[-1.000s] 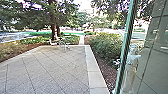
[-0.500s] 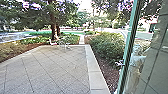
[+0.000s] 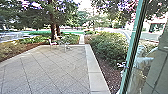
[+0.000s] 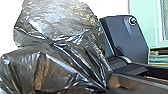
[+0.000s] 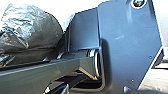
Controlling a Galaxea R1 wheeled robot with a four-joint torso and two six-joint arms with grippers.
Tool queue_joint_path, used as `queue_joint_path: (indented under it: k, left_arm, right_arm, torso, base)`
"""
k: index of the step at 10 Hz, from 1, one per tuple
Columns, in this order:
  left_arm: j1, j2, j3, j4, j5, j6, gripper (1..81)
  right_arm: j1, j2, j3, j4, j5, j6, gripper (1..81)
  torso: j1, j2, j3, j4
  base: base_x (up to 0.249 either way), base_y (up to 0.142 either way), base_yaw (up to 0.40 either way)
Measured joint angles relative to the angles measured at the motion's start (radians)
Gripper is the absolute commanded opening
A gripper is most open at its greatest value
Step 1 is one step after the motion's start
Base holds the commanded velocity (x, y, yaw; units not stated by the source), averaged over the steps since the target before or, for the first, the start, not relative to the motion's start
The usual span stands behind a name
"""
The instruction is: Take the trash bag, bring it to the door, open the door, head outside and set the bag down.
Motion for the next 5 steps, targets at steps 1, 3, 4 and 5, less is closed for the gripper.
queue_joint_path:
  k: [1, 3, 4, 5]
  left_arm:
    - [0.000, 0.000, 0.000, 0.000, 0.000, 0.000, 1.0]
    - [0.000, 0.000, 0.000, 0.000, 0.000, 0.000, 1.0]
    - [0.000, 0.001, 0.000, 0.000, 0.000, 0.000, 1.0]
    - [0.000, 0.001, 0.000, 0.000, 0.000, 0.000, 1.0]
  right_arm:
    - [0.000, 0.002, 0.000, 0.000, 0.000, 0.000, 81.1]
    - [0.000, 0.001, 0.000, 0.000, 0.000, 0.000, 81.1]
    - [0.000, 0.000, 0.000, 0.000, 0.000, 0.000, 81.1]
    - [0.000, 0.000, 0.000, 0.000, 0.000, 0.000, 81.1]
  torso:
    - [0.000, 0.000, 0.000, 0.000]
    - [0.000, 0.000, 0.000, 0.000]
    - [0.000, 0.000, 0.000, 0.000]
    - [0.000, 0.000, 0.000, 0.000]
  base:
    - [0.123, 0.000, 0.000]
    - [0.123, 0.000, 0.000]
    - [0.123, 0.000, 0.000]
    - [0.123, 0.000, 0.000]
